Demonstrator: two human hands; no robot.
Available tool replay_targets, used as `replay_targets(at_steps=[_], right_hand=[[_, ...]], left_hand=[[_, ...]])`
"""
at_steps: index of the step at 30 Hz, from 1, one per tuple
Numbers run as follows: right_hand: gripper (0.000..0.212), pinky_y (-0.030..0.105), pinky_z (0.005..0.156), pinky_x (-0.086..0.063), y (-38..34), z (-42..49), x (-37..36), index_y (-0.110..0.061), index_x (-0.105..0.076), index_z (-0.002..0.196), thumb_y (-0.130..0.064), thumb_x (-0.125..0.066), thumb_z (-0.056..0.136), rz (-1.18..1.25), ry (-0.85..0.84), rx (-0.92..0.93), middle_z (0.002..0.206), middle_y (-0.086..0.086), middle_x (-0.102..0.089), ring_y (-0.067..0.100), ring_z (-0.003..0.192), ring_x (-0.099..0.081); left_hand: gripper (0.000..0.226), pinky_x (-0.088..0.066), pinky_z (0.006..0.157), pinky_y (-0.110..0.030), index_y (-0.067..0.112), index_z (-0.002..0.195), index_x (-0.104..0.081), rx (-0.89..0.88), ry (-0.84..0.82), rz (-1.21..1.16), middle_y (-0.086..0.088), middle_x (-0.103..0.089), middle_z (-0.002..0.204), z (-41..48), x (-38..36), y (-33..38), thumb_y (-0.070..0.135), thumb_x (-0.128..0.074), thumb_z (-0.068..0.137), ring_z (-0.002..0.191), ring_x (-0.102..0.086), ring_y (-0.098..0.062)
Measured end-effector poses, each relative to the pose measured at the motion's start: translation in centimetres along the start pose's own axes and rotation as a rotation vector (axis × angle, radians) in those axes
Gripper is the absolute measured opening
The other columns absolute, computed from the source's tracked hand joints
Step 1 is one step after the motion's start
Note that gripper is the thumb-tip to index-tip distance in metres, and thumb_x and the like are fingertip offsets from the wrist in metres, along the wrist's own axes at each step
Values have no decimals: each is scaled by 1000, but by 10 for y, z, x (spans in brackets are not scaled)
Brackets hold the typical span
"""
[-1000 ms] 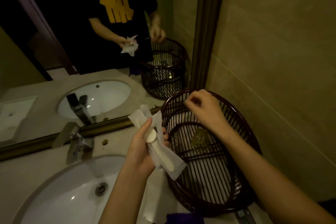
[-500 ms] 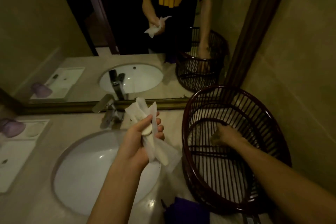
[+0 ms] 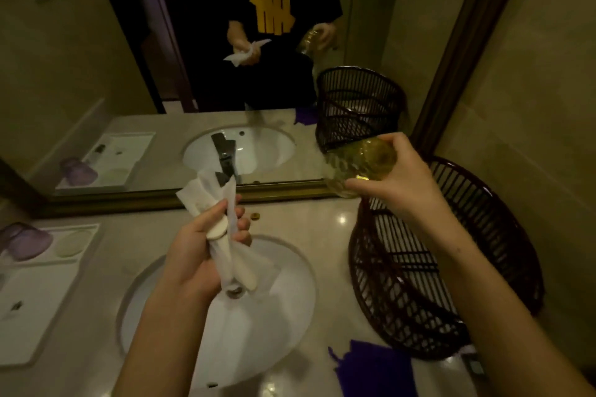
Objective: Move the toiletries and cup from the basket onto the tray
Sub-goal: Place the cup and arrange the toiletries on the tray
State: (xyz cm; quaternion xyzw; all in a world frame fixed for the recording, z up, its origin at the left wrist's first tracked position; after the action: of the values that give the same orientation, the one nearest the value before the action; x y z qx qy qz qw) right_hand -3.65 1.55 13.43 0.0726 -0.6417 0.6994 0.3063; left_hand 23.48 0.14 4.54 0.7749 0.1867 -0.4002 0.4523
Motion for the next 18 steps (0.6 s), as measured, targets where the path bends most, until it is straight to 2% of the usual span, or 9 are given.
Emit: replay_targets(at_steps=[3,5,7,9,11,13,16,18], right_hand=[[61,34,94,-58,-46,-39,-81,-16,-62,124,-12,-90,70,483,-125,-21,112,2,-75,13,103,-72],[50,37,95,-57,-70,-64,-145,-12,-65,120,-6,-84,74,761,-240,-89,109,6,-77,19,103,-73],[40,28,82,-57,-89,-86,-209,-10,-68,114,-6,-79,76,1052,-363,-192,96,2,-77,16,90,-73],[40,28,81,-53,-110,-106,-268,-10,-73,111,-12,-84,72,1298,-468,-317,99,4,-75,15,90,-70],[55,41,94,-51,-131,-124,-317,-9,-72,119,-17,-88,68,1450,-546,-424,122,12,-71,25,114,-65],[67,56,104,-47,-155,-136,-357,-3,-62,134,-18,-85,73,1535,-621,-473,139,20,-61,37,131,-55],[57,63,113,-34,-182,-148,-406,4,-60,133,-19,-75,83,1582,-772,-518,143,27,-54,46,135,-49],[56,62,113,-35,-188,-147,-433,5,-57,136,-18,-70,87,1573,-777,-555,142,29,-55,46,134,-50]], left_hand=[[32,-50,51,-21,10,109,-62,-52,71,22,-4,-56,83,-42,43,48,18,-68,79,65,-55,-13],[34,-50,51,-20,11,111,-62,-103,106,30,-3,-57,82,-74,75,84,19,-66,78,64,-55,-12],[41,-49,51,-20,12,116,-60,-153,145,30,-3,-57,82,-106,107,119,19,-68,76,64,-54,-12],[35,-48,52,-20,12,120,-57,-196,187,23,-3,-56,83,-138,140,153,19,-60,86,65,-54,-12],[31,-48,52,-20,11,119,-57,-234,232,6,-2,-57,83,-167,168,183,20,-55,90,64,-55,-12],[26,-48,51,-20,12,115,-59,-256,280,-22,-1,-57,83,-189,193,208,20,-54,91,62,-56,-11],[21,-47,50,-19,11,108,-61,-282,334,-48,1,-58,82,-211,222,233,21,-53,92,62,-56,-11],[21,-47,50,-18,11,107,-61,-296,362,-71,1,-58,81,-221,239,245,21,-56,89,61,-57,-11]])
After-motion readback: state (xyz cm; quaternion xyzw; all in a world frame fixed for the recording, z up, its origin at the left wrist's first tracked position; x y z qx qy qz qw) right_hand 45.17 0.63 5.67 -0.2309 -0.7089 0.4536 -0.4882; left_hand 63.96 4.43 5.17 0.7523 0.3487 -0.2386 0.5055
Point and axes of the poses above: each hand's wrist, its own z-axis towards the middle knuckle, its own x-axis out of the back of the hand, y = z × x, the point moved 8 cm from there along z, towards the middle knuckle
